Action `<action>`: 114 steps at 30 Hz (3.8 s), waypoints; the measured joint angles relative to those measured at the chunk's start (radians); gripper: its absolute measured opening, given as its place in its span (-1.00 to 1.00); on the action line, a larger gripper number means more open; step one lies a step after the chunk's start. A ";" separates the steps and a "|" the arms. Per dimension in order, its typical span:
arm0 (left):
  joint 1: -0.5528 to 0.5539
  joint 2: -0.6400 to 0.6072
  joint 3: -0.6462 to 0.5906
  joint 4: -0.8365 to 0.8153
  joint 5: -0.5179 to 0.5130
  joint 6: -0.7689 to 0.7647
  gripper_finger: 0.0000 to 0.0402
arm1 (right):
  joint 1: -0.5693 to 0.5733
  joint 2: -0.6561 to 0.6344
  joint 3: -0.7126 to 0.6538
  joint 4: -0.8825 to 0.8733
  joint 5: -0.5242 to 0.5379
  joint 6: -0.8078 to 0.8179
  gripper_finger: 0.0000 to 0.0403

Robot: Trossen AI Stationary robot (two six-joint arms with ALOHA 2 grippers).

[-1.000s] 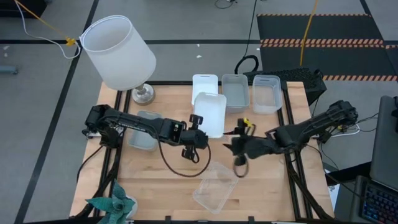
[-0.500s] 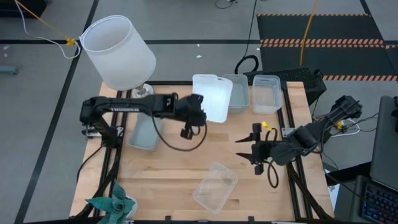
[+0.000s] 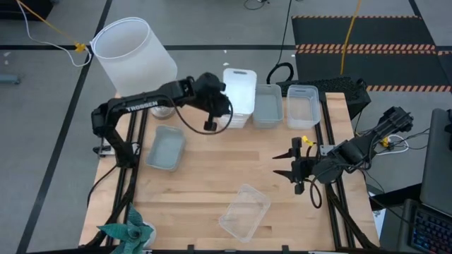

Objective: Stack baskets by color
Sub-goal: Stack the bottom white bin on top of the top white bin

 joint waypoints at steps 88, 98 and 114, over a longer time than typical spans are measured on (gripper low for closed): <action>0.127 0.004 -0.302 0.315 0.101 -0.061 -0.87 | -0.051 -0.238 -0.272 0.017 0.152 -0.026 0.00; 0.127 0.003 -0.301 0.279 0.110 -0.128 -0.39 | -0.051 -0.238 -0.272 0.017 0.152 -0.022 0.00; 0.034 -0.133 -0.287 0.299 -0.048 -0.308 -0.06 | -0.051 -0.237 -0.272 0.021 0.152 -0.004 0.00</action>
